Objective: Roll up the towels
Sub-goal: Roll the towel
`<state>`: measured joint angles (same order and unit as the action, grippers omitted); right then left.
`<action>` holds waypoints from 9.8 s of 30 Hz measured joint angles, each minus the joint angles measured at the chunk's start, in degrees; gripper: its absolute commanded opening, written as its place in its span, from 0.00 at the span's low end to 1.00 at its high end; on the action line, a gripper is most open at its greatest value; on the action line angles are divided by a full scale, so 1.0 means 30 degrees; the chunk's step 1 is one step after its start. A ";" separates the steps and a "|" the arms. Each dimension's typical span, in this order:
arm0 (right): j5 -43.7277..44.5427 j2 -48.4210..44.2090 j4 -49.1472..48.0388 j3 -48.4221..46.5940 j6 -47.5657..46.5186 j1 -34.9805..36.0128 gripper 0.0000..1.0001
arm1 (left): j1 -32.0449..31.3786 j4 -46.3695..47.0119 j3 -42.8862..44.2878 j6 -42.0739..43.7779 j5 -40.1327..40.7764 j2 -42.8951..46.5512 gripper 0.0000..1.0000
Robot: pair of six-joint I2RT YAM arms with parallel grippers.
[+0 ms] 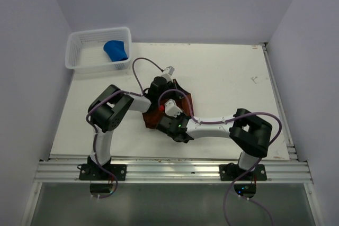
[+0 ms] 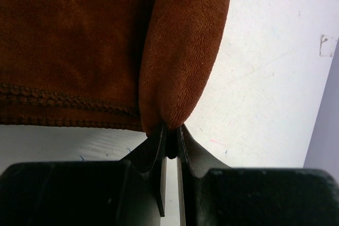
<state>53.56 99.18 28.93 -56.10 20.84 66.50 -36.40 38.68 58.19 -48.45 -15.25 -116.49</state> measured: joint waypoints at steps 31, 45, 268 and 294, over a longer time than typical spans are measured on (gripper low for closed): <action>-0.3789 -0.3898 -0.2237 0.1749 0.1362 -0.0262 0.51 | 0.0255 0.2164 -0.1880 0.1523 -0.0401 -0.0255 0.00; -1.3835 -1.0331 -0.6390 0.7009 0.5625 -0.8932 0.65 | 0.0255 0.2987 -0.2492 0.2069 -0.0517 -0.0255 0.00; -1.2866 -0.2914 -0.6477 0.3140 0.5421 -0.6543 0.00 | 0.2892 -0.1931 -0.2601 0.1494 -0.0277 0.2725 0.54; -0.7293 -0.0539 -0.1093 -0.0736 0.4226 -0.4175 0.00 | 0.2681 -0.6557 -0.1530 -0.1989 -0.3665 0.4656 0.66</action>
<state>31.68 97.56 25.65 -58.30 33.52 53.98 -28.36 19.00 53.60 -54.41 -26.24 -102.52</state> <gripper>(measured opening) 0.157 0.662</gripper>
